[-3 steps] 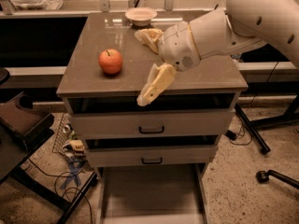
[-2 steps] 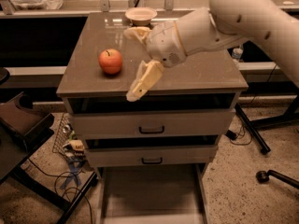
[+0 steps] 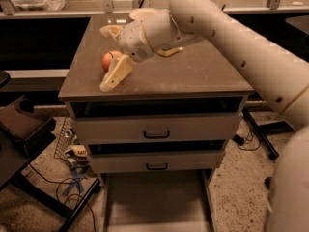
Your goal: Place apple into bottom drawer
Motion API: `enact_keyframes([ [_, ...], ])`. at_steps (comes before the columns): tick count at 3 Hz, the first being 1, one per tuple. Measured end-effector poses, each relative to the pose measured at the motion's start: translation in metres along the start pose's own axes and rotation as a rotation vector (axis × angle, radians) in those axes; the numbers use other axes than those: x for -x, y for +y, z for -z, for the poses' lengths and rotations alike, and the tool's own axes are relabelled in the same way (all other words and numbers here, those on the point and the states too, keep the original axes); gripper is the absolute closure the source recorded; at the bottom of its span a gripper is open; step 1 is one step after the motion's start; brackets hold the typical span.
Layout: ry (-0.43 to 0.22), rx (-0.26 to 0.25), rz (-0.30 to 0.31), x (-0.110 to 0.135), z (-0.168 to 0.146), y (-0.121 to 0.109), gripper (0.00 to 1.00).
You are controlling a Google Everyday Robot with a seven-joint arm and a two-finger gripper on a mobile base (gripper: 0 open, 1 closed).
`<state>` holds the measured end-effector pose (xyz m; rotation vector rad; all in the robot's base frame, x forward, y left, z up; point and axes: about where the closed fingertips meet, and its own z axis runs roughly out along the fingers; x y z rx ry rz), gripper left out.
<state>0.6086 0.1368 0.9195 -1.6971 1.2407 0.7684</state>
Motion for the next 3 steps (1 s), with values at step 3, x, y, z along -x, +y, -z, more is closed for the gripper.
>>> enact_keyframes([
  [3,0.126,-0.128,-0.240,-0.069,0.002,-0.084,0.00],
])
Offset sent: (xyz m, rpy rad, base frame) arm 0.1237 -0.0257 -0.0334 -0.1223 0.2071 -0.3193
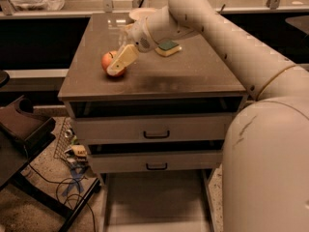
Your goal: Place apple into bottom drawer
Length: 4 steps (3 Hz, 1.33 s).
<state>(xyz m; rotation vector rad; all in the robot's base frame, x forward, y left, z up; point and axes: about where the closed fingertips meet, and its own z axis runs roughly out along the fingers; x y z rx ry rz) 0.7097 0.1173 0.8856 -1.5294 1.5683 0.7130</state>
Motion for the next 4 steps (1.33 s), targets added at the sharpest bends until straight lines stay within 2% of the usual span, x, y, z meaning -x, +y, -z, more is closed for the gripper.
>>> enact_keyframes([
  [1,0.003,-0.013,-0.007,-0.005,0.000,-0.006,0.00],
  [2,0.000,0.046,-0.030,-0.022,-0.019,0.009,0.00],
  [3,-0.012,0.114,-0.033,-0.034,-0.037,0.026,0.24],
  [4,-0.057,0.153,-0.018,-0.029,-0.045,0.036,0.47],
])
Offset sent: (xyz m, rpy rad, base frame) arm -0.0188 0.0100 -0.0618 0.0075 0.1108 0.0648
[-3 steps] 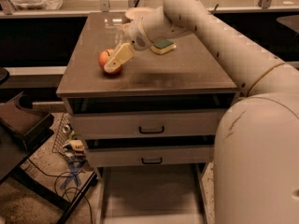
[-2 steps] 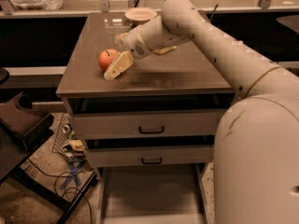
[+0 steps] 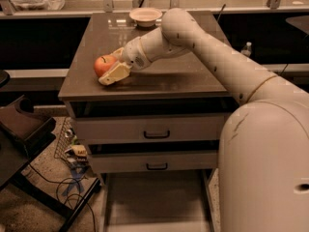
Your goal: Place apple into bottom drawer
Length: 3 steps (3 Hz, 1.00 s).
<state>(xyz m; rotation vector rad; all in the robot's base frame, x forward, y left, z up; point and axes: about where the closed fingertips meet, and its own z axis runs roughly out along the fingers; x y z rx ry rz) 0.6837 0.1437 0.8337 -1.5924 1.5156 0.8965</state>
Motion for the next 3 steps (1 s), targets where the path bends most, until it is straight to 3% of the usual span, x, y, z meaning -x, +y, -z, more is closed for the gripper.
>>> enact_keyframes([
  [1,0.000,0.007,0.001,0.0005,-0.0044,0.0013,0.78],
  [2,-0.001,0.012,0.001,0.0007,-0.0070,0.0022,0.99],
  [3,-0.017,0.019,0.012,0.0077,-0.0036,0.0023,1.00],
])
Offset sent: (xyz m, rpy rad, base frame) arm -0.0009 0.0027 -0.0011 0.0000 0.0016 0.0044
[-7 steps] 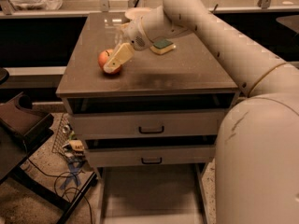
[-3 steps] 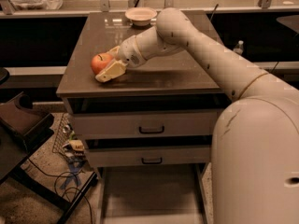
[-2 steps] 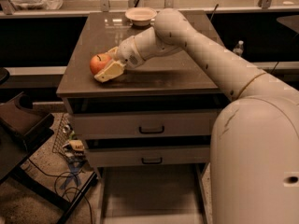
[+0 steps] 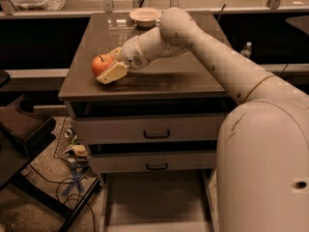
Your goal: Place apple into bottom drawer
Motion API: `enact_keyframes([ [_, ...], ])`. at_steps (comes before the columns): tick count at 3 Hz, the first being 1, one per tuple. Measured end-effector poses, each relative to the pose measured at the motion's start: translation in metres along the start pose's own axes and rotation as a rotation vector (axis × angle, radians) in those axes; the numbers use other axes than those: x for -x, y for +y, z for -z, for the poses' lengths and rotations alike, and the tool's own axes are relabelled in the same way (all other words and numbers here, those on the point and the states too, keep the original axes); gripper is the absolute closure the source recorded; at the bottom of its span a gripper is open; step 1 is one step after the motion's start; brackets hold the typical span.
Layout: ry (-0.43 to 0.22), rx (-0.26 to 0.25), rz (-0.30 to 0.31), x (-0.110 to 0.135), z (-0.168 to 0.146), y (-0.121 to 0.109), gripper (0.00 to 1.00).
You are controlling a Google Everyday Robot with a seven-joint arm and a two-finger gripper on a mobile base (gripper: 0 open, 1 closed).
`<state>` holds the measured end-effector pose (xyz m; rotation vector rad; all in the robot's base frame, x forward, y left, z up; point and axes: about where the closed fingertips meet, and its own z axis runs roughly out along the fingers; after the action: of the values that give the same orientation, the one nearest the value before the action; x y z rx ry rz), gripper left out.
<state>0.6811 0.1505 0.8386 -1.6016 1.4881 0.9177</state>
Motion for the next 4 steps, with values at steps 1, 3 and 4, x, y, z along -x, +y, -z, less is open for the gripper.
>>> enact_keyframes([
  [1,-0.006,-0.046,0.017,0.014,0.029,0.007,1.00],
  [3,0.042,-0.223,0.029,0.010,0.138,0.067,1.00],
  [4,0.145,-0.322,-0.011,-0.033,0.188,0.108,1.00],
])
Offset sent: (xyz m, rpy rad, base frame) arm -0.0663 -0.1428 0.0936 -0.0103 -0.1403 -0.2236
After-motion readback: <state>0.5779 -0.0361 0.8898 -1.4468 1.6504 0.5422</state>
